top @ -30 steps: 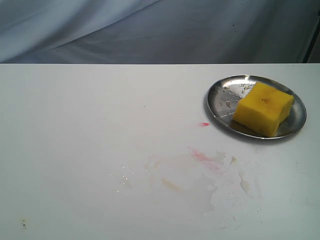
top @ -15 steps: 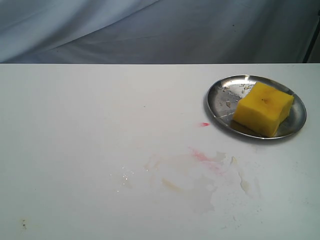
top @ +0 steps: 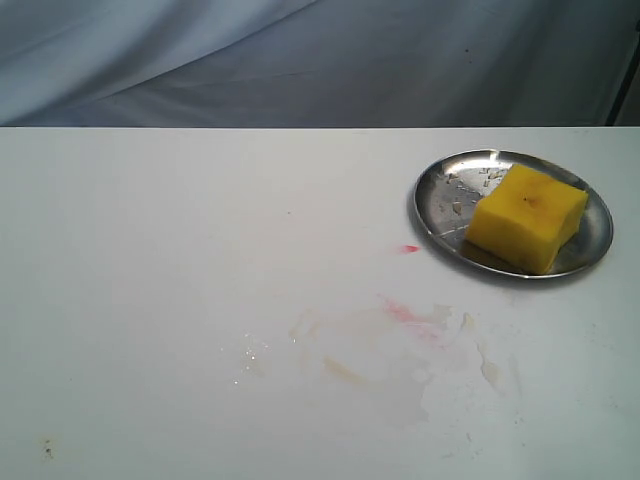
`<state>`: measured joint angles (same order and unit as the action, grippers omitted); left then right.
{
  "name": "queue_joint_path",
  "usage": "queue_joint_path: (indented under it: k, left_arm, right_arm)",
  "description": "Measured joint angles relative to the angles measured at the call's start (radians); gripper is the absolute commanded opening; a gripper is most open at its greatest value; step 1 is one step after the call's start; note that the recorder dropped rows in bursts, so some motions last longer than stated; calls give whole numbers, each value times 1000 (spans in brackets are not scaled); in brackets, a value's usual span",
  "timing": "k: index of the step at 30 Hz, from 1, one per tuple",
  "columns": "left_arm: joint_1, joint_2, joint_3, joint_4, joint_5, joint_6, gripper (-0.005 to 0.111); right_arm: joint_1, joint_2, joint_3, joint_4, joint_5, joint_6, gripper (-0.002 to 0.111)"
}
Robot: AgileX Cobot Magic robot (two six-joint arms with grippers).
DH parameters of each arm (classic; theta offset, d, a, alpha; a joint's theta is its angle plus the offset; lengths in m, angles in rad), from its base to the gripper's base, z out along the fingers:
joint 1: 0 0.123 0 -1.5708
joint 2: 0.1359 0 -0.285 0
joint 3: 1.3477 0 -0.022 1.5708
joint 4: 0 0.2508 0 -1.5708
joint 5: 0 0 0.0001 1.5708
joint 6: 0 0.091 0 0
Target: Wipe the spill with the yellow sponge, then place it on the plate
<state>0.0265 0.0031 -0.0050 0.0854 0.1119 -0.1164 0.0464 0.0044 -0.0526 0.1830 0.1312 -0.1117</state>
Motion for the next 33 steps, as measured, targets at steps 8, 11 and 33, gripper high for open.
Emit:
queue_joint_path:
  k: [8, 11, 33]
  left_arm:
    - [0, 0, 0, 0, 0, 0, 3]
    - [0, 0, 0, 0, 0, 0, 3]
    - [0, 0, 0, 0, 0, 0, 3]
  right_arm:
    - [0, 0, 47, -61, -25, 25, 0]
    - [0, 0, 49, -84, 1, 19, 0]
    - [0, 0, 49, -101, 11, 10, 0]
